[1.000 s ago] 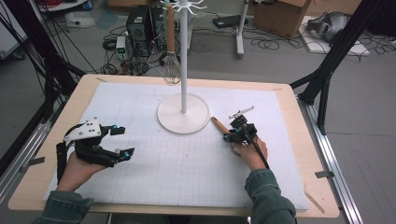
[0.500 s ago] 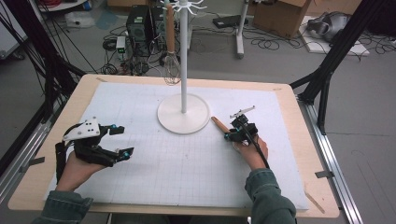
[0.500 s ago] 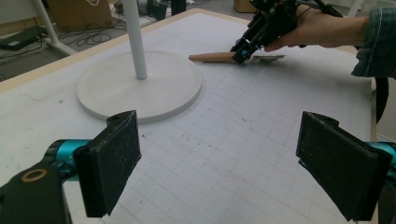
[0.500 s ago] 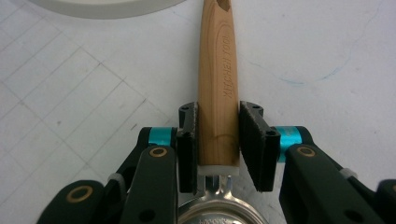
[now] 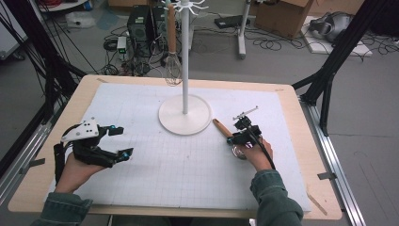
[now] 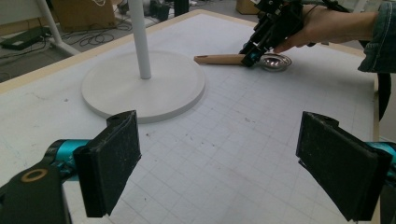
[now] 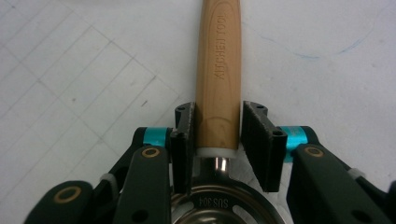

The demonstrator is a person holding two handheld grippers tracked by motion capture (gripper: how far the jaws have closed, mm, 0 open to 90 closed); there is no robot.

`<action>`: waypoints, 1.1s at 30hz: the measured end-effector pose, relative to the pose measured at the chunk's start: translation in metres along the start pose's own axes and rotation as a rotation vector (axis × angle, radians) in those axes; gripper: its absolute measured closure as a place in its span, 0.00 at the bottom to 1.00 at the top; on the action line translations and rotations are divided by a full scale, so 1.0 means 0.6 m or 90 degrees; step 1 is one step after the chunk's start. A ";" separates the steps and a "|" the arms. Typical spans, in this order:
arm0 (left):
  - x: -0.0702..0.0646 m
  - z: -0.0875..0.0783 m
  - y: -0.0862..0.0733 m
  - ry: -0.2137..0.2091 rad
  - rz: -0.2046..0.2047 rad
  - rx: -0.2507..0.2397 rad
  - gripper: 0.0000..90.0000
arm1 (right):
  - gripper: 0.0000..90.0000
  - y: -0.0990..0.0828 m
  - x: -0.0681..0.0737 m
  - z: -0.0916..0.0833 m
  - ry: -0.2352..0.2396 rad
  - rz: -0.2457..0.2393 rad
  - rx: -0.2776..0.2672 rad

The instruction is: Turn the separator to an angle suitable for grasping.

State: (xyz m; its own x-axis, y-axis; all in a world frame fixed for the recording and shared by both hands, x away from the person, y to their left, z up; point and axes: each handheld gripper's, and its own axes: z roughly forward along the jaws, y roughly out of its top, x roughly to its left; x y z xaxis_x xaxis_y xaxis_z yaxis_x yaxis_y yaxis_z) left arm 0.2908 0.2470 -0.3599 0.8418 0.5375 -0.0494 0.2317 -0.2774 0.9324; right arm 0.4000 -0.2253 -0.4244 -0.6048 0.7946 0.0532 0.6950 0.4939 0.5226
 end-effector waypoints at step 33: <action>-0.001 0.000 0.001 0.000 0.000 -0.002 0.16 | 0.78 -0.019 0.001 -0.021 0.013 -0.002 -0.058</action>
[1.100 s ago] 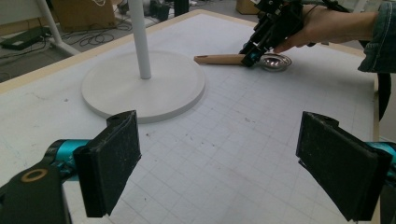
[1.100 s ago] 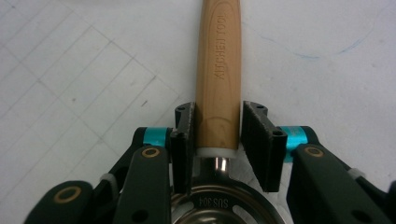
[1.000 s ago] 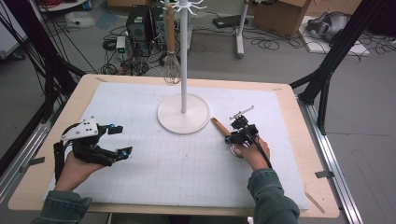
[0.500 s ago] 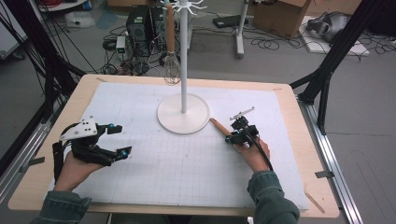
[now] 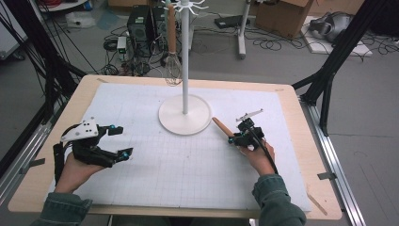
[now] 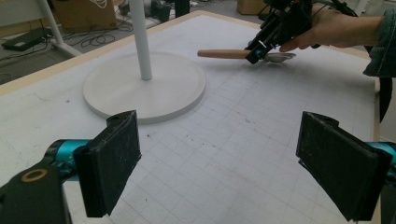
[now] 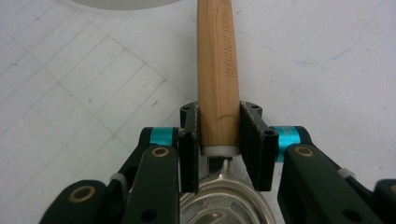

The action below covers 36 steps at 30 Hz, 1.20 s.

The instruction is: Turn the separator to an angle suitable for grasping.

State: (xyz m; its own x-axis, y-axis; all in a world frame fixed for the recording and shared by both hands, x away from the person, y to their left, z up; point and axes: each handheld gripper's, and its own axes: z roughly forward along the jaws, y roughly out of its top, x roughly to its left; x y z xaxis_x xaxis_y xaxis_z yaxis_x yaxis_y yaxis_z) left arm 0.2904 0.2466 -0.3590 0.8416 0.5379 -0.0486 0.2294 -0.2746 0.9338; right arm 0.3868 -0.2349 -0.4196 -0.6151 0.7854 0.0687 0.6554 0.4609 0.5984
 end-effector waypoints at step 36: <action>-0.002 0.012 -0.001 0.000 -0.003 0.006 0.16 | 0.78 -0.011 0.006 -0.045 0.103 -0.011 -0.134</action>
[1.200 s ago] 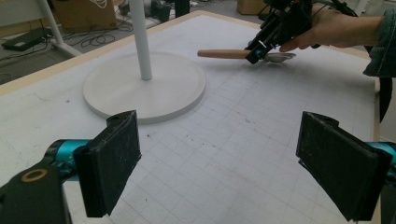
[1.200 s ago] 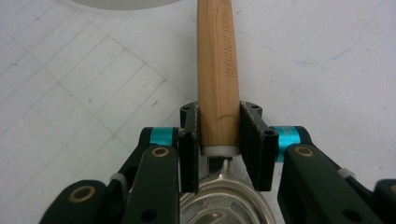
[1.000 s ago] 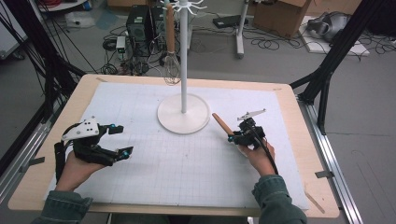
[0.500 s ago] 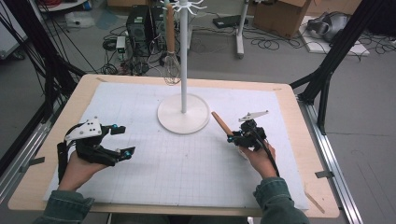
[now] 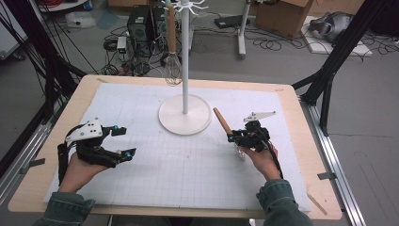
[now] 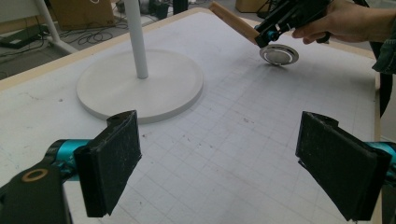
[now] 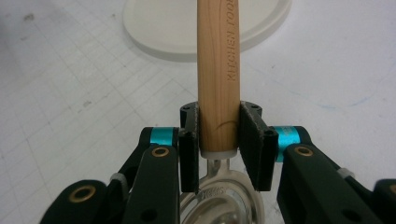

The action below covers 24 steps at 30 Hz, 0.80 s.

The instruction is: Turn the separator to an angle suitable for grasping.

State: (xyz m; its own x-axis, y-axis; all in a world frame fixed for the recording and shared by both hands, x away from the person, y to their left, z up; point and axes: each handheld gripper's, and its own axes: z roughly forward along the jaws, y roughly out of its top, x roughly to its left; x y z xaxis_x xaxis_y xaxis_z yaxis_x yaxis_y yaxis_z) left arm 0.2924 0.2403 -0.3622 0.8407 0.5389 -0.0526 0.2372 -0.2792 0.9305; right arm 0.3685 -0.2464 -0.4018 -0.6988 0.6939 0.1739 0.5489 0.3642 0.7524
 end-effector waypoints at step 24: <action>-0.004 0.009 0.000 -0.007 0.000 0.006 0.16 | 0.78 -0.002 0.015 -0.013 0.082 -0.008 -0.094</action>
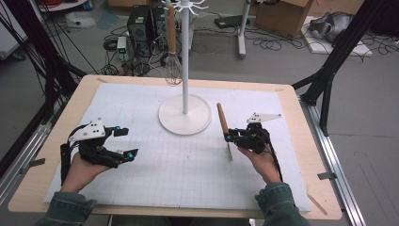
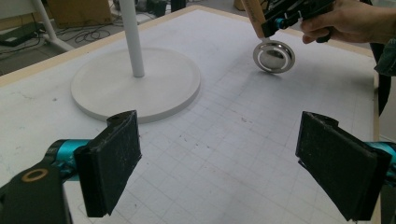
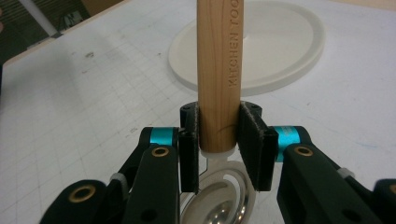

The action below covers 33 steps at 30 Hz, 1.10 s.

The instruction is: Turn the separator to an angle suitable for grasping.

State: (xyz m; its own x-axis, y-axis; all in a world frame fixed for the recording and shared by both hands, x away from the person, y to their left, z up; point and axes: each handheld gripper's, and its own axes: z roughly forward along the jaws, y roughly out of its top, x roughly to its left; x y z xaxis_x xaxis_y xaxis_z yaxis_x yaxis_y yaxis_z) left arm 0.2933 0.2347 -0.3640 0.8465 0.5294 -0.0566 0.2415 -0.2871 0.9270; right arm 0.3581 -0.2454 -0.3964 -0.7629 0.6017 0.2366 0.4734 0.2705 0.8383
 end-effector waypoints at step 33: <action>-0.015 0.025 0.023 -0.032 0.010 -0.003 0.16 | 0.78 0.024 0.049 -0.001 0.098 -0.044 -0.098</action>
State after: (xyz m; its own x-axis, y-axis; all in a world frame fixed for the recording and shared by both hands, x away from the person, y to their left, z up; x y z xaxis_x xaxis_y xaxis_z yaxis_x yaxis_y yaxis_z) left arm 0.2961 0.2141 -0.3563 0.8731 0.4837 -0.0613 0.2268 -0.2915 0.9293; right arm 0.3421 -0.2240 -0.3774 -0.8553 0.4604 0.2377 0.3531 0.1821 0.9177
